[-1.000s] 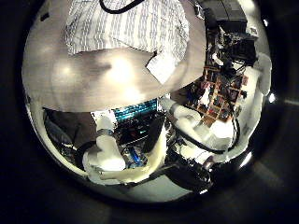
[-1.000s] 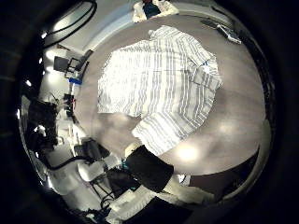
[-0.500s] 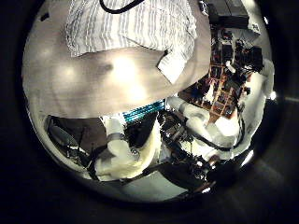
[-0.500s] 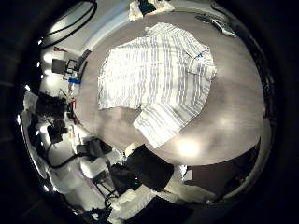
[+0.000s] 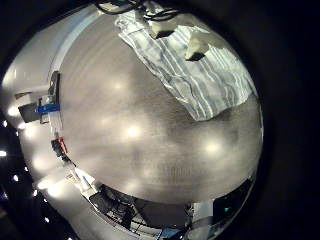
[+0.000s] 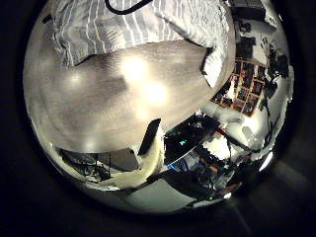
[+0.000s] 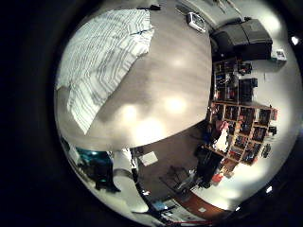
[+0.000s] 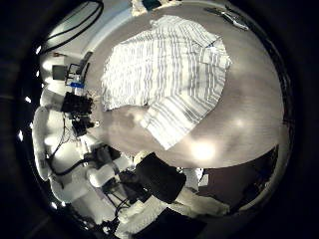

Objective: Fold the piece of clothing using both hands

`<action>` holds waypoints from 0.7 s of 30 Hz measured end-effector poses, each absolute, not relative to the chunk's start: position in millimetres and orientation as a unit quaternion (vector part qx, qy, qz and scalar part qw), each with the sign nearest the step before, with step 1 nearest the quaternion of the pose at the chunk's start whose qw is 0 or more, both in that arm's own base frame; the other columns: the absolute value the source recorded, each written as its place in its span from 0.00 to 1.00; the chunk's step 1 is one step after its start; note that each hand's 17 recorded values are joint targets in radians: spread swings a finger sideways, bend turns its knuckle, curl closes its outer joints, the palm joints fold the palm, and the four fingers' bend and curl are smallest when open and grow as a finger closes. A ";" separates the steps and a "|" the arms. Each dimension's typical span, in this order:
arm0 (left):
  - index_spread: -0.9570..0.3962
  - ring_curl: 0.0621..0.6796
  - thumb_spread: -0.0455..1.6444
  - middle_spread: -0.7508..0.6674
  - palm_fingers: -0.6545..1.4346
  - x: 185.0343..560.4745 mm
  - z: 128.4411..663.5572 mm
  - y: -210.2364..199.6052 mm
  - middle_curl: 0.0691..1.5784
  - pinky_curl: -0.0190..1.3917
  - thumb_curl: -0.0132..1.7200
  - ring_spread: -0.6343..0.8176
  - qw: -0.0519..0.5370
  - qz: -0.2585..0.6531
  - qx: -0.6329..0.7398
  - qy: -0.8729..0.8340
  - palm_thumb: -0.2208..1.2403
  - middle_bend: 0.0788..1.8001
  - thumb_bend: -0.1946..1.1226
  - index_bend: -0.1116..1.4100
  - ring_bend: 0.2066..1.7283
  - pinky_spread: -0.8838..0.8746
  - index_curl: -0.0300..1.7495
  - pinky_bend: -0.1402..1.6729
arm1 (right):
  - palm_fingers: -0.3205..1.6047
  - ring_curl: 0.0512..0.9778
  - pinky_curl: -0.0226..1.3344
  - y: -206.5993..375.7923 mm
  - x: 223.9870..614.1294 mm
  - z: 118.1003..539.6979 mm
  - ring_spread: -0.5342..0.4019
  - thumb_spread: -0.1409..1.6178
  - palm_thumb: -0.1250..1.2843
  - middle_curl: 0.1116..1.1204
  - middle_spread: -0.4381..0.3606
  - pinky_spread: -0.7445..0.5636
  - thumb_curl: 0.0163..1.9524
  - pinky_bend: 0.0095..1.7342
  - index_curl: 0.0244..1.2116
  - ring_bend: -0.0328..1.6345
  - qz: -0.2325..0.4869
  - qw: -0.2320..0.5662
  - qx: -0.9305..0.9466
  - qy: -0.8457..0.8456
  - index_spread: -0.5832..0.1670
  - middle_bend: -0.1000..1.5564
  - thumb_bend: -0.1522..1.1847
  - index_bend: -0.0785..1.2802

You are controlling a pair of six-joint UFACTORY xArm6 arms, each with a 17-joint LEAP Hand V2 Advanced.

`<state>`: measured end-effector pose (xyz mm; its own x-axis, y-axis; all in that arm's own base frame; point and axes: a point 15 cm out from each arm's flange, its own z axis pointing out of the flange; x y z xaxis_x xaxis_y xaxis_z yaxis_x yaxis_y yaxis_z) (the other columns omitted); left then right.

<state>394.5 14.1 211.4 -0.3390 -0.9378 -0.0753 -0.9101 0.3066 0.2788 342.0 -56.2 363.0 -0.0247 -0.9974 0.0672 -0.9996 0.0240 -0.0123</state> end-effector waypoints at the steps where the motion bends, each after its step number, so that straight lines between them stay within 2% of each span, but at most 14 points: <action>1: 0.65 0.23 0.63 0.68 0.34 394.7 206.8 14.1 0.17 0.27 0.19 0.72 0.055 -0.140 0.572 -0.806 0.32 0.06 0.13 0.18 0.29 0.72 0.20 0.31 | 0.31 0.17 0.15 -56.2 342.4 361.5 0.67 0.80 0.27 0.25 0.51 0.84 0.12 0.31 0.23 0.32 0.026 0.021 0.699 -0.715 0.29 0.22 0.10 0.18; 10: 0.66 0.23 0.61 0.65 0.42 407.1 184.3 20.2 0.19 0.25 0.19 0.67 0.070 -0.180 0.576 -0.794 0.36 0.11 0.13 0.19 0.30 0.68 0.20 0.27 | 0.31 0.17 0.15 -57.4 347.5 347.3 0.66 0.80 0.28 0.25 0.51 0.84 0.12 0.30 0.22 0.33 0.011 0.034 0.701 -0.713 0.29 0.23 0.10 0.18; 15: 0.64 0.21 0.60 0.55 0.50 409.0 177.9 23.9 0.21 0.24 0.19 0.57 0.076 -0.206 0.572 -0.790 0.38 0.17 0.13 0.20 0.29 0.62 0.22 0.23 | 0.31 0.18 0.16 -56.9 348.7 344.7 0.65 0.80 0.28 0.25 0.51 0.84 0.11 0.30 0.23 0.32 0.008 0.036 0.701 -0.712 0.29 0.22 0.10 0.18; 21: 0.58 0.23 0.61 0.43 0.60 409.6 178.4 20.0 0.23 0.27 0.20 0.42 0.085 -0.225 0.563 -0.791 0.40 0.19 0.13 0.19 0.33 0.48 0.23 0.31 | 0.31 0.18 0.16 -57.0 349.3 344.9 0.65 0.80 0.27 0.25 0.50 0.84 0.11 0.30 0.23 0.32 0.008 0.036 0.701 -0.712 0.29 0.23 0.10 0.18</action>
<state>409.6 20.0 178.4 -0.3521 -0.9284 -0.1185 -0.8514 0.2652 0.4526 349.3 -57.0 344.9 -0.0134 -0.9980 0.0620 -0.9991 0.0159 0.0401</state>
